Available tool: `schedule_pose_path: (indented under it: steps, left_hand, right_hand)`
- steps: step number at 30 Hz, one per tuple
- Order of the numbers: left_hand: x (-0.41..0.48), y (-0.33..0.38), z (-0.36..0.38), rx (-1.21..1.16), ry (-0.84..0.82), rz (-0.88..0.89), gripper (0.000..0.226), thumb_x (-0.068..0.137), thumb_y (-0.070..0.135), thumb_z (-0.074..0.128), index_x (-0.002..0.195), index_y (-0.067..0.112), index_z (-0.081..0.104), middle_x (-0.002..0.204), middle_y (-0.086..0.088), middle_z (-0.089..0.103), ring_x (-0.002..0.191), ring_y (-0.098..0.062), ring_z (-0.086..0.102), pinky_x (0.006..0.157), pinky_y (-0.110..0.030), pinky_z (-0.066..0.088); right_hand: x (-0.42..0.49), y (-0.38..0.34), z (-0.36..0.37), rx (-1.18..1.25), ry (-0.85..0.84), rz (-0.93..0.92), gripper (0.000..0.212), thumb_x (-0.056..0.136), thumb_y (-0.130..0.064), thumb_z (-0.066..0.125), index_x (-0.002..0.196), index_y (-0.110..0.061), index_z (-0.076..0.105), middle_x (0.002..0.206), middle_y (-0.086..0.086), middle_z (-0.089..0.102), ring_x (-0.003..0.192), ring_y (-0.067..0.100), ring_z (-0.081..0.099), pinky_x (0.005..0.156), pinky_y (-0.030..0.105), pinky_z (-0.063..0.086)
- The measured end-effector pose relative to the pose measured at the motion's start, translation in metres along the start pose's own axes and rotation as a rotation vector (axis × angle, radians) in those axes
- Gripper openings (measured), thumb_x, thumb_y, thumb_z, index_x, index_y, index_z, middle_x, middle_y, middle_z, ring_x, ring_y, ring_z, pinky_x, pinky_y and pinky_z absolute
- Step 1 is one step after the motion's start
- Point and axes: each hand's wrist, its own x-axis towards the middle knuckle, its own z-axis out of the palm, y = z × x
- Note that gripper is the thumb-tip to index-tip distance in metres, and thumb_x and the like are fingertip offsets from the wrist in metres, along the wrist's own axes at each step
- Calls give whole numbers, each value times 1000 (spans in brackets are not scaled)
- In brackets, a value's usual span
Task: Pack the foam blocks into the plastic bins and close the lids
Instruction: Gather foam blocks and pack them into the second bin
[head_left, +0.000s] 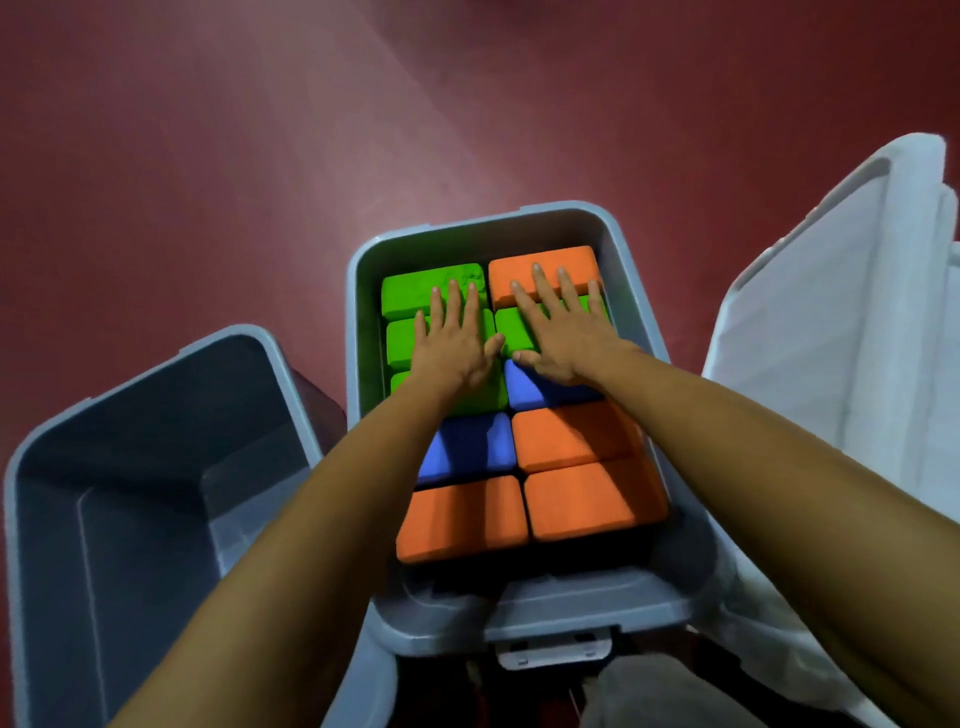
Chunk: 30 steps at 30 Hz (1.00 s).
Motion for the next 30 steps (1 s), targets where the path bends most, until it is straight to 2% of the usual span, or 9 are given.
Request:
schedule_pose_path:
  steps: [3, 6, 8, 10, 15, 20, 24, 27, 30]
  left_hand:
    - [5, -10, 17, -39, 70, -18, 83, 99, 66, 20, 160, 17, -7, 167, -8, -12, 153, -29, -14, 123, -53, 0]
    - [-4, -12, 33, -45, 179, -19, 80, 98, 68, 13, 160, 21, -5, 167, -5, -9, 153, -26, -12, 123, -51, -2]
    - [-9, -9, 36, -64, 170, -20, 79, 98, 68, 11, 160, 22, -5, 167, -5, -9, 153, -26, -13, 123, -52, -2]
    - [-11, -7, 36, -69, 152, -25, 80, 97, 68, 10, 160, 21, -6, 167, -5, -10, 153, -26, -14, 123, -54, -2]
    - [-5, -6, 34, -54, 123, -28, 82, 96, 71, 9, 159, 22, -9, 166, -6, -16, 152, -27, -18, 122, -54, -6]
    - [-1, -7, 34, -37, 113, -36, 82, 96, 71, 9, 159, 23, -11, 165, -7, -17, 151, -28, -19, 122, -54, -8]
    - [6, -8, 22, -84, -25, -41, 78, 97, 68, 11, 157, 26, -16, 163, -5, -25, 149, -26, -25, 121, -53, -12]
    - [6, -10, 11, -125, -112, -47, 73, 101, 61, 13, 158, 25, -15, 164, -5, -24, 150, -26, -23, 121, -54, -11]
    - [-12, -10, 25, -79, 6, -4, 77, 99, 65, 12, 158, 23, -13, 164, -5, -21, 151, -25, -21, 121, -52, -11]
  right_hand:
    - [7, 9, 19, 71, 24, -13, 88, 93, -73, 30, 159, -33, -12, 166, 4, -19, 152, 34, -18, 117, 68, -4]
    - [3, 6, 28, 1, 150, -39, 85, 90, -76, 22, 160, -31, 6, 168, 7, 4, 153, 37, 1, 115, 70, -4]
    - [1, 3, 23, -64, 164, -42, 85, 89, -75, 18, 160, -27, 14, 166, 12, 14, 151, 42, 11, 116, 69, 0]
    - [-1, 0, 21, -91, 157, -49, 83, 92, -73, 19, 160, -24, 15, 165, 16, 17, 149, 46, 14, 118, 66, 4]
    - [4, -1, 17, -19, 90, -36, 80, 96, -70, 22, 161, -26, 7, 167, 13, 5, 151, 44, 2, 120, 63, 6]
    - [16, 3, -2, -47, -6, -58, 81, 94, -71, 26, 160, -27, 9, 166, 13, 7, 149, 46, 5, 117, 63, 14]
    - [10, 9, -1, -52, -131, -70, 85, 95, -72, 27, 159, -31, -10, 167, 10, -15, 151, 43, -13, 120, 62, 3]
    - [-4, 2, 23, -78, -65, -44, 81, 97, -70, 16, 156, -30, -21, 163, 10, -28, 148, 41, -25, 119, 63, -5]
    - [-11, -2, 35, -65, 14, -30, 77, 98, -67, 9, 156, -28, -23, 163, 11, -28, 149, 39, -25, 120, 61, -4]
